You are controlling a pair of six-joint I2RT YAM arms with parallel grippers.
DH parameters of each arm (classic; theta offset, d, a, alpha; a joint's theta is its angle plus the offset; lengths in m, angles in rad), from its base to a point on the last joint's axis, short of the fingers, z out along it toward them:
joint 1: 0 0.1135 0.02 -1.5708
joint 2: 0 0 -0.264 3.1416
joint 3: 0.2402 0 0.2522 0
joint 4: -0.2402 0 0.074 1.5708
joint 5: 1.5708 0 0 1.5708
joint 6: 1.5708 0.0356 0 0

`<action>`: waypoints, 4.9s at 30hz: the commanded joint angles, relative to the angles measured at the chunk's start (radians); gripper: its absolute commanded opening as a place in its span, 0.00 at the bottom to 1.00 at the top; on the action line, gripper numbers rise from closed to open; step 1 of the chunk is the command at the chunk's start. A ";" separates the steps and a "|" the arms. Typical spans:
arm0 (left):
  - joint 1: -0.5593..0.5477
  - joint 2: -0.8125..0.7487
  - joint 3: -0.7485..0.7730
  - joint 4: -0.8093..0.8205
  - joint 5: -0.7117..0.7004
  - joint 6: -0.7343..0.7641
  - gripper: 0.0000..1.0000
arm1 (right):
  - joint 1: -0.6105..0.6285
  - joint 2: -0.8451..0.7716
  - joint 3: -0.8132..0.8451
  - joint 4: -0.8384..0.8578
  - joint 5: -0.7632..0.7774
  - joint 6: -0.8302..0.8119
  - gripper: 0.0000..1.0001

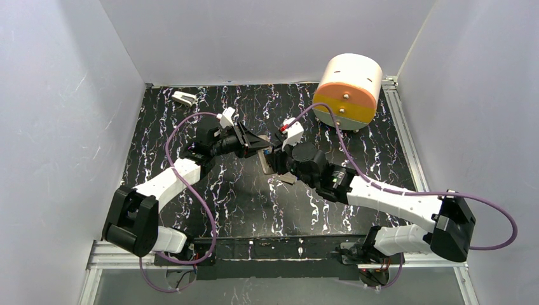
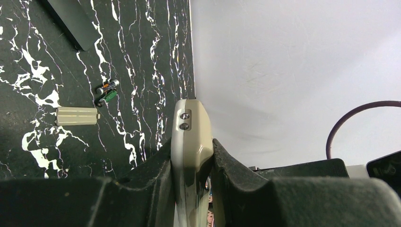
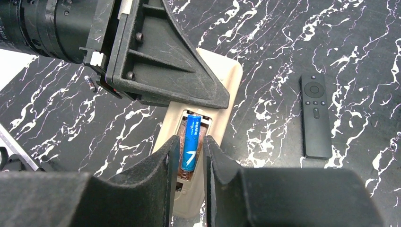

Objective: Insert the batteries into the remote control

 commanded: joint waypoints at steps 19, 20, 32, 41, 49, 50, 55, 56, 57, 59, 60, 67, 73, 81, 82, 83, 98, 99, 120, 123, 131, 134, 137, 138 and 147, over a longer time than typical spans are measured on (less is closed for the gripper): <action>-0.003 -0.035 0.054 -0.016 0.015 0.034 0.00 | 0.003 0.008 0.080 -0.071 0.035 0.044 0.45; -0.004 -0.036 0.054 -0.015 0.015 0.032 0.00 | 0.004 0.014 0.082 -0.073 0.035 0.044 0.45; -0.004 -0.044 0.060 -0.016 0.007 0.031 0.00 | 0.003 0.039 0.093 -0.098 0.064 0.042 0.24; -0.004 -0.041 0.071 -0.016 0.010 0.031 0.00 | 0.004 0.025 0.064 -0.079 0.026 0.007 0.33; -0.004 -0.039 0.063 -0.016 0.011 0.035 0.00 | 0.004 0.018 0.071 -0.069 0.019 0.017 0.42; -0.003 -0.038 0.061 -0.016 0.009 0.037 0.00 | 0.004 0.014 0.073 -0.069 0.021 0.025 0.44; -0.004 -0.033 0.059 -0.017 -0.004 0.054 0.00 | 0.004 0.000 0.083 -0.085 0.038 0.062 0.53; -0.004 -0.031 0.059 -0.018 -0.006 0.057 0.00 | 0.003 -0.003 0.083 -0.089 0.043 0.071 0.54; -0.003 -0.028 0.060 -0.016 -0.009 0.060 0.00 | 0.004 -0.008 0.081 -0.089 0.043 0.078 0.56; -0.004 -0.024 0.066 -0.016 -0.012 0.073 0.00 | 0.002 -0.027 0.075 -0.085 0.040 0.100 0.62; -0.004 -0.024 0.067 -0.016 -0.014 0.079 0.00 | 0.002 -0.038 0.071 -0.079 0.037 0.110 0.65; -0.003 -0.023 0.075 -0.016 -0.046 0.118 0.00 | -0.082 -0.095 0.020 -0.026 -0.035 0.362 0.74; -0.003 -0.032 0.086 -0.016 -0.076 0.131 0.00 | -0.221 -0.128 -0.115 0.123 -0.197 0.681 0.82; -0.003 -0.045 0.089 0.018 -0.149 0.101 0.00 | -0.270 -0.186 -0.276 0.265 -0.178 1.125 0.99; -0.003 -0.043 0.089 0.027 -0.156 0.091 0.00 | -0.272 -0.181 -0.285 0.293 -0.192 1.169 0.99; -0.004 -0.040 0.091 0.035 -0.158 0.081 0.00 | -0.275 -0.172 -0.289 0.312 -0.212 1.213 0.99; -0.003 0.002 0.117 0.097 -0.180 0.008 0.00 | -0.284 -0.029 -0.266 0.495 -0.339 1.498 0.99; -0.003 0.002 0.117 0.099 -0.179 0.007 0.00 | -0.284 -0.020 -0.264 0.503 -0.348 1.503 0.99; -0.005 0.005 0.115 0.154 -0.043 0.068 0.00 | -0.295 0.076 -0.228 0.604 -0.368 1.506 0.89; -0.003 0.007 0.113 0.163 -0.038 0.071 0.00 | -0.296 0.088 -0.223 0.608 -0.372 1.507 0.87; -0.003 0.010 0.107 0.184 -0.029 0.070 0.00 | -0.296 0.106 -0.221 0.617 -0.413 1.513 0.78; -0.004 0.012 0.106 0.188 -0.024 0.070 0.00 | -0.299 0.111 -0.227 0.619 -0.421 1.520 0.78; -0.005 0.013 0.105 0.193 -0.020 0.070 0.00 | -0.300 0.112 -0.233 0.621 -0.425 1.525 0.77; -0.004 0.013 0.105 0.193 -0.020 0.070 0.00 | -0.301 0.113 -0.235 0.624 -0.426 1.527 0.77; -0.005 0.014 0.108 0.194 -0.029 0.063 0.00 | -0.306 0.113 -0.254 0.632 -0.433 1.533 0.69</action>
